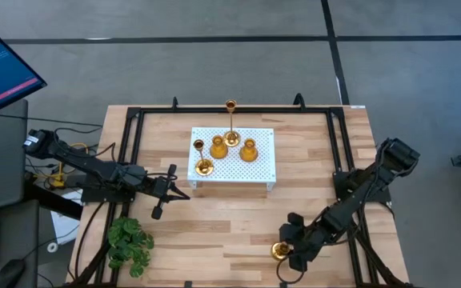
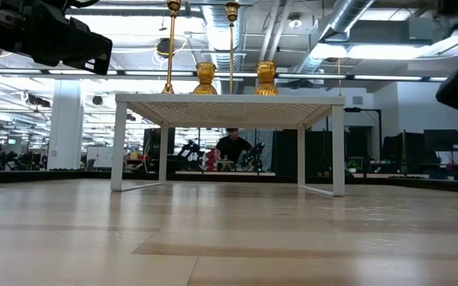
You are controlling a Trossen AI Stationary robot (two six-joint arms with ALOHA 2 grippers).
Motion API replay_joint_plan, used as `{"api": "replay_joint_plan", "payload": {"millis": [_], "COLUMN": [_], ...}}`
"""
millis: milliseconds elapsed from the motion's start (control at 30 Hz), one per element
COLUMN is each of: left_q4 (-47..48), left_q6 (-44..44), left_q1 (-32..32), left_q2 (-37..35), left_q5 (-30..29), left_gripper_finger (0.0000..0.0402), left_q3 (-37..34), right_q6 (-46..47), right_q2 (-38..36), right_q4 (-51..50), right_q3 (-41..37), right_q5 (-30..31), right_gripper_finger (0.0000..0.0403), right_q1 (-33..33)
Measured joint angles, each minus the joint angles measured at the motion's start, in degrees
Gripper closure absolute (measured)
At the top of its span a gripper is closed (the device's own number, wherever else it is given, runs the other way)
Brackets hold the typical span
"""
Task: Pick & Place candle stick holders
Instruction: Put the gold candle holder on the shelf
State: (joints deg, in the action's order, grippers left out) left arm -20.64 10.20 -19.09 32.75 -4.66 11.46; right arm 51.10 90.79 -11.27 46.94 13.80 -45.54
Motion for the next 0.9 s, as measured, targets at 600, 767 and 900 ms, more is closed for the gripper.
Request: {"api": "replay_joint_plan", "payload": {"millis": [600, 767, 900], "left_q4": [0.00, 0.00, 0.00], "left_q6": [0.00, 0.01, 0.00], "left_q1": [-0.02, 0.00, 0.00], "left_q2": [0.00, 0.00, 0.00], "left_q5": [0.02, 0.00, 0.01], "left_gripper_finger": [0.0394, 0.0394, 0.0394], "left_q3": [0.00, 0.00, 0.00], "right_q6": [-7.74, -11.15, -14.70], "right_q2": [-0.85, -4.72, -9.97], "right_q4": [1.31, 1.30, 0.12], "right_q3": [-0.02, -0.02, -0.02], "right_q5": [4.94, 7.51, 8.76], "right_gripper_finger": [0.0387, 0.0394, 0.0398], "right_q1": [0.28, 0.97, 2.54]}}
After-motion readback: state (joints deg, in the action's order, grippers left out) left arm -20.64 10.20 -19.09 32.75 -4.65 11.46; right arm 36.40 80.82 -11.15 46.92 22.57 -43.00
